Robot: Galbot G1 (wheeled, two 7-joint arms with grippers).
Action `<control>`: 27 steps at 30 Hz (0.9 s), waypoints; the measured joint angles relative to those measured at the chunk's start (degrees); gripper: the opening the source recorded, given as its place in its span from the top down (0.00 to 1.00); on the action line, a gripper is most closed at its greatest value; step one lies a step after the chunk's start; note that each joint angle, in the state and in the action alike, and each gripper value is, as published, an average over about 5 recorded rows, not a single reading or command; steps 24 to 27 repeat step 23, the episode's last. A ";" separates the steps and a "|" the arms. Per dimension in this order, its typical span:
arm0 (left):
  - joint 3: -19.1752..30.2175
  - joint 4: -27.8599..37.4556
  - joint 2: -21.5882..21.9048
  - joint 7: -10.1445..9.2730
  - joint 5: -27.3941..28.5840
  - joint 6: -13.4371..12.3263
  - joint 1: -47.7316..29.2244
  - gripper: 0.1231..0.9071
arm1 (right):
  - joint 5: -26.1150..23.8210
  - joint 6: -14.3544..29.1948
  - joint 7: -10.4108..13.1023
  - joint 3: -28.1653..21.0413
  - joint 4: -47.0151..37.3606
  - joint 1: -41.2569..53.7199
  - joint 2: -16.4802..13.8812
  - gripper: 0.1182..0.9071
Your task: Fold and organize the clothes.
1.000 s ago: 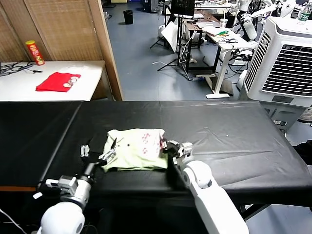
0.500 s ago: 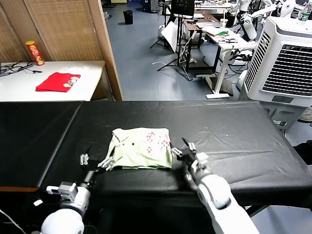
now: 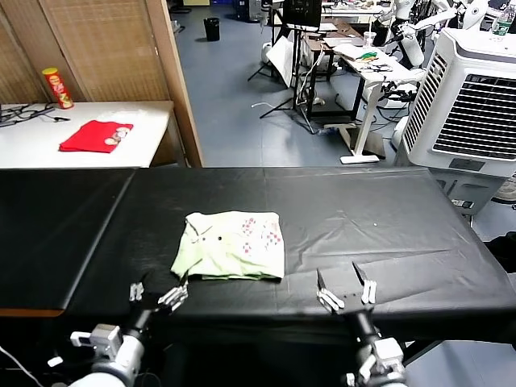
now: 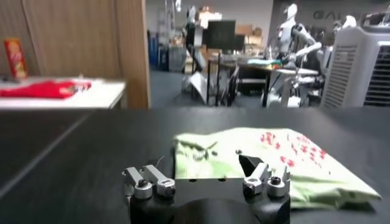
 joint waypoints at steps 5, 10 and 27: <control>-2.00 -1.93 0.78 -0.58 -2.73 2.41 3.91 0.14 | 1.42 -2.02 1.54 1.86 4.13 -7.03 0.49 0.14; -4.71 -3.51 1.07 -0.84 -5.83 4.21 7.29 0.14 | 1.36 -5.97 4.88 1.75 7.23 -12.42 1.32 0.14; -8.17 -5.24 1.20 0.15 -6.55 5.54 11.91 0.14 | 1.09 -7.95 6.04 1.67 8.82 -16.10 1.55 0.14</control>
